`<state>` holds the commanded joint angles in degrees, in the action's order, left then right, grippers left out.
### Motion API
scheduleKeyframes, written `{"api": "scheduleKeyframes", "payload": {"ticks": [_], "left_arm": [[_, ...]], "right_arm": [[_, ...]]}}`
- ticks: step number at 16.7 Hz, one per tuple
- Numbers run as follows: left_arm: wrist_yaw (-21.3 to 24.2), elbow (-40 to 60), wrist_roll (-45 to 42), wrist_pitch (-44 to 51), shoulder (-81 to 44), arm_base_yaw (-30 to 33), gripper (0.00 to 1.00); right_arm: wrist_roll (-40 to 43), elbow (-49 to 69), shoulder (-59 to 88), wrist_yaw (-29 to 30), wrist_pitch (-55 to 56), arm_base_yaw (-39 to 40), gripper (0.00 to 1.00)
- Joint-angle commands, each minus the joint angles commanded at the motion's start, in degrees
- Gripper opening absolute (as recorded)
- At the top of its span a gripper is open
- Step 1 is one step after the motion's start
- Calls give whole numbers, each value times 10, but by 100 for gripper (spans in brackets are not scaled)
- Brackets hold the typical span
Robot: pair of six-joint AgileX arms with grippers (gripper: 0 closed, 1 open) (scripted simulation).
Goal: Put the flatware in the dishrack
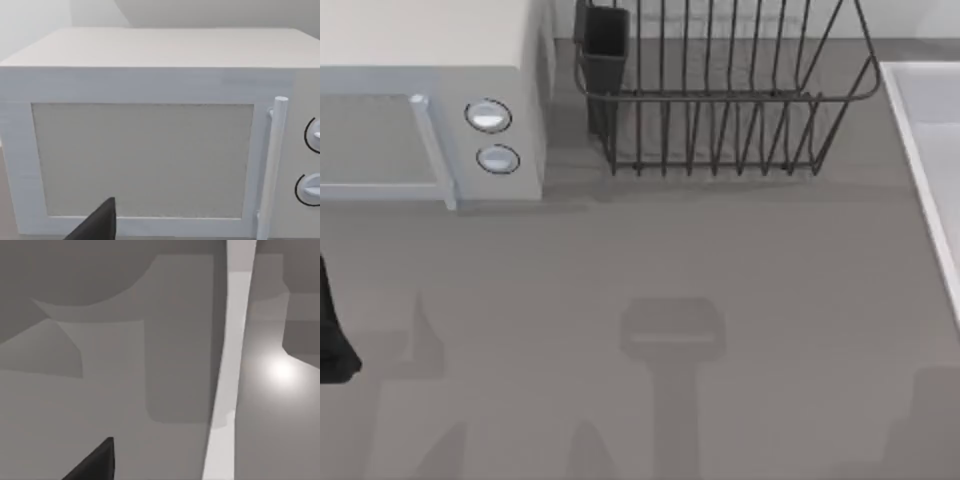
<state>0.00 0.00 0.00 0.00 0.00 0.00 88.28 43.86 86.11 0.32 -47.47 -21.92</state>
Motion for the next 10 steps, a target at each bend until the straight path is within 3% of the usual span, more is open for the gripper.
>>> {"api": "scheduleKeyframes", "payload": {"ticks": [5,10], "left_arm": [[0,0,0,0,0,0,100],[0,0,0,0,0,0,100]], "right_arm": [[0,-68,61,0,128,0,100],[0,-75,67,0,139,0,100]]}}
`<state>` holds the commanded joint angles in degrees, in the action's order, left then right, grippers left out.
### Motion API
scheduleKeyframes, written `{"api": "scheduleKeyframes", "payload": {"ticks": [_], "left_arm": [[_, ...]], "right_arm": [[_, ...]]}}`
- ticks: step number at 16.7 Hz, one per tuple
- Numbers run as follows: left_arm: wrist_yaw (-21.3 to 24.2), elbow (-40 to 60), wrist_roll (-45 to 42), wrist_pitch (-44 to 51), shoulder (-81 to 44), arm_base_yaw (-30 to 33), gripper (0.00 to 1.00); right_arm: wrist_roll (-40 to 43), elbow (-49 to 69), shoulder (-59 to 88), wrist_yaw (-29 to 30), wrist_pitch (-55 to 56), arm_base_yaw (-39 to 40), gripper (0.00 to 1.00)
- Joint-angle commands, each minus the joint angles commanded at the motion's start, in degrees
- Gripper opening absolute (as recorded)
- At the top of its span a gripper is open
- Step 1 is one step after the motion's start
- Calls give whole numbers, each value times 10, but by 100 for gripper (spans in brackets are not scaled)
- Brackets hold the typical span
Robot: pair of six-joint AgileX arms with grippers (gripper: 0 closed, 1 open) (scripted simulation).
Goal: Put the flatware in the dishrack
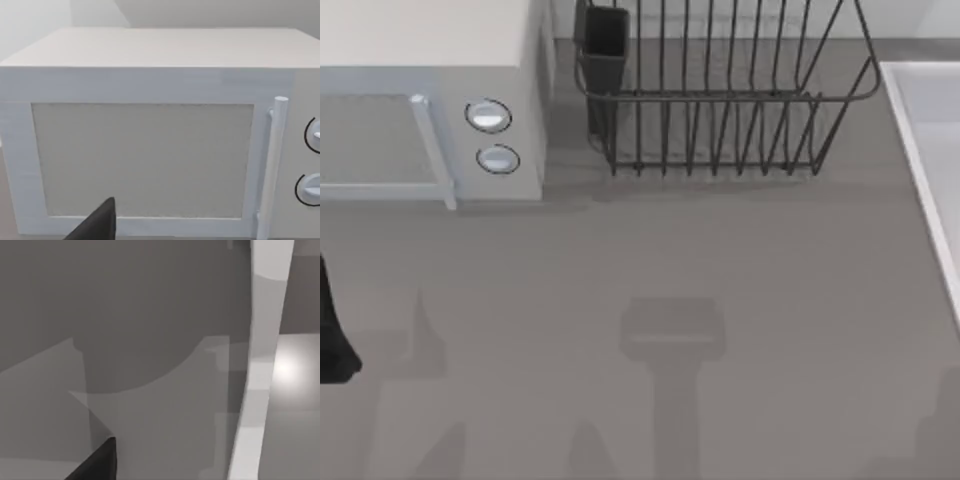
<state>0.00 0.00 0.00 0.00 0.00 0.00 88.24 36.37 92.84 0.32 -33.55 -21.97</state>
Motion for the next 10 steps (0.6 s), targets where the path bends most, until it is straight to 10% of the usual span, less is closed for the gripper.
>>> {"api": "scheduleKeyframes", "payload": {"ticks": [10], "left_arm": [[0,0,0,0,0,0,100]], "right_arm": [[0,0,0,0,0,0,25]]}}
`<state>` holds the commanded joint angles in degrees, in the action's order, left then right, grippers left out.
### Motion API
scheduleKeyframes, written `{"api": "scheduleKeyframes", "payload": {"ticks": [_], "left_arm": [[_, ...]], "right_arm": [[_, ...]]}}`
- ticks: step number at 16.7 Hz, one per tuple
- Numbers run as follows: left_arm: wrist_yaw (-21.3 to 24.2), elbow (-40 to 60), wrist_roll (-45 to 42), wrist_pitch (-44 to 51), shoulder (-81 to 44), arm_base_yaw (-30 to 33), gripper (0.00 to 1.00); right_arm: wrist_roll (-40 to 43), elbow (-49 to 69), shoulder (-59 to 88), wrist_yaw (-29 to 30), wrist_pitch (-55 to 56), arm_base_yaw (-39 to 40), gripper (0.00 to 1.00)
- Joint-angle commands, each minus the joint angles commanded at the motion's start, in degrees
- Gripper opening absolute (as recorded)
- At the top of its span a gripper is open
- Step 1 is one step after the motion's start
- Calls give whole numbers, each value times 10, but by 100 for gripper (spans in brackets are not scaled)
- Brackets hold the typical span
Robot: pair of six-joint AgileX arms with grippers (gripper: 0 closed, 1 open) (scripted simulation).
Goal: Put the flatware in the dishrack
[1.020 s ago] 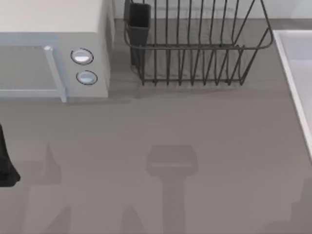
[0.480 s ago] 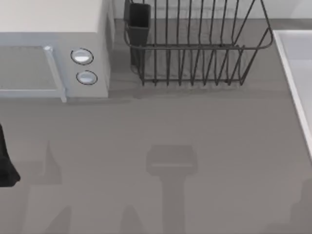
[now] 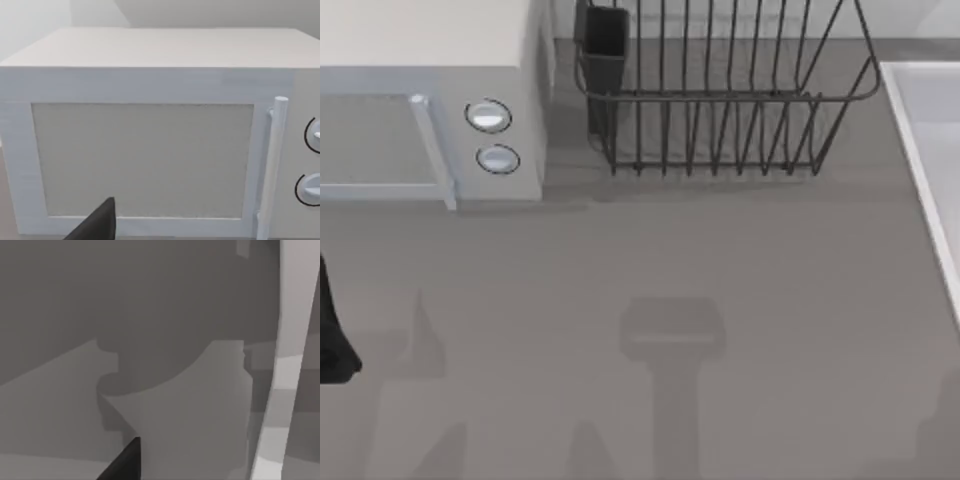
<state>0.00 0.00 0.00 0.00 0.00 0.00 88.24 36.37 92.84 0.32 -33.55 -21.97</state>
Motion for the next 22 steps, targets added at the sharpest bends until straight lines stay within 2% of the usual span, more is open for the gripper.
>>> {"api": "scheduleKeyframes", "payload": {"ticks": [3,4,11,12,17,22], "left_arm": [[0,0,0,0,0,0,100],[0,0,0,0,0,0,100],[0,0,0,0,0,0,100],[0,0,0,0,0,0,100],[0,0,0,0,0,0,100],[0,0,0,0,0,0,100]], "right_arm": [[0,0,0,0,0,0,2],[0,0,0,0,0,0,0],[0,0,0,0,0,0,0],[-25,22,-40,6,-63,3,0],[-17,83,-48,6,-129,-2,0],[-11,238,-79,6,-339,-5,0]]}}
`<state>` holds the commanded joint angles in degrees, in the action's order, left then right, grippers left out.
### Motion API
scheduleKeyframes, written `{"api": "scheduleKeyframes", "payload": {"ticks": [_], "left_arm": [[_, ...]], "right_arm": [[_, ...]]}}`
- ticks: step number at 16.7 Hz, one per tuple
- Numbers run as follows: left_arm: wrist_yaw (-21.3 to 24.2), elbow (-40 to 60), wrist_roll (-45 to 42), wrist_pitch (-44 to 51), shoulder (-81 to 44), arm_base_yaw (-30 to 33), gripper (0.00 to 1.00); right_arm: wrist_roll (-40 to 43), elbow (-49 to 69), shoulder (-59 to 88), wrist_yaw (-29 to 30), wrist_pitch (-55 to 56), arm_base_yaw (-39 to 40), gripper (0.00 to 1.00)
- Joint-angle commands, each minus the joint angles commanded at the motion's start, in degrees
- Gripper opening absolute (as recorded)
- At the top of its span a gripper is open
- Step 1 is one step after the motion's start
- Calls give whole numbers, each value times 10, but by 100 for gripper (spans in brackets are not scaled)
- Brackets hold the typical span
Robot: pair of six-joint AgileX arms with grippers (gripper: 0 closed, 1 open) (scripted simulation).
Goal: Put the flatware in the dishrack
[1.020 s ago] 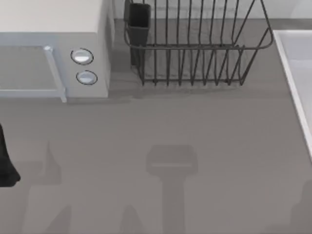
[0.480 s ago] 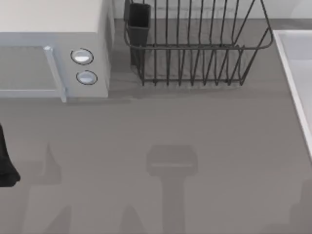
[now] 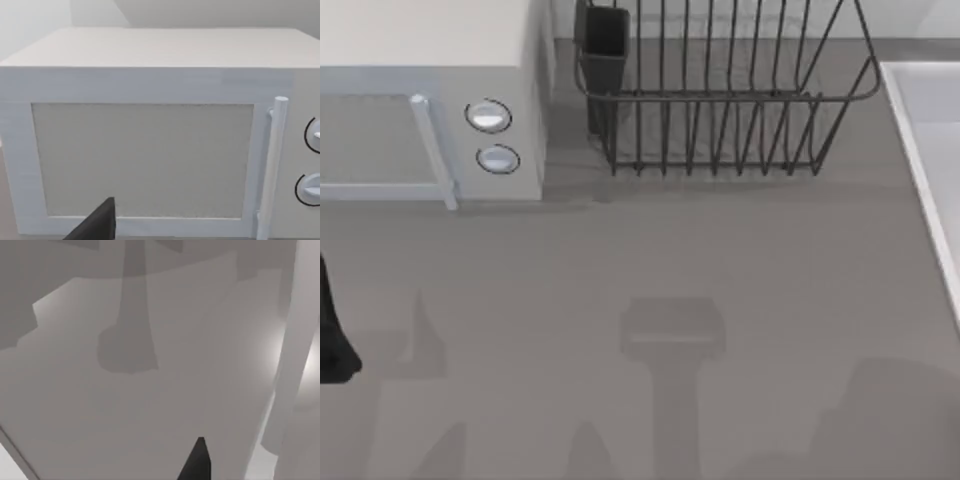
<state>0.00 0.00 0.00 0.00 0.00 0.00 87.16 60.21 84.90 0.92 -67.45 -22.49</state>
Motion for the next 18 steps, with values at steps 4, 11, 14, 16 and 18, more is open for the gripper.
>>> {"api": "scheduleKeyframes", "payload": {"ticks": [4,11,14,16,18], "left_arm": [[0,0,0,0,0,0,100],[0,0,0,0,0,0,100],[0,0,0,0,0,0,100],[0,0,0,0,0,0,100],[0,0,0,0,0,0,100]], "right_arm": [[0,120,-32,0,-153,-1,0],[-6,176,-57,0,-212,1,0],[-13,177,-54,5,-205,8,0],[-40,185,-53,29,-176,38,0],[-88,196,-48,68,-127,88,0]]}}
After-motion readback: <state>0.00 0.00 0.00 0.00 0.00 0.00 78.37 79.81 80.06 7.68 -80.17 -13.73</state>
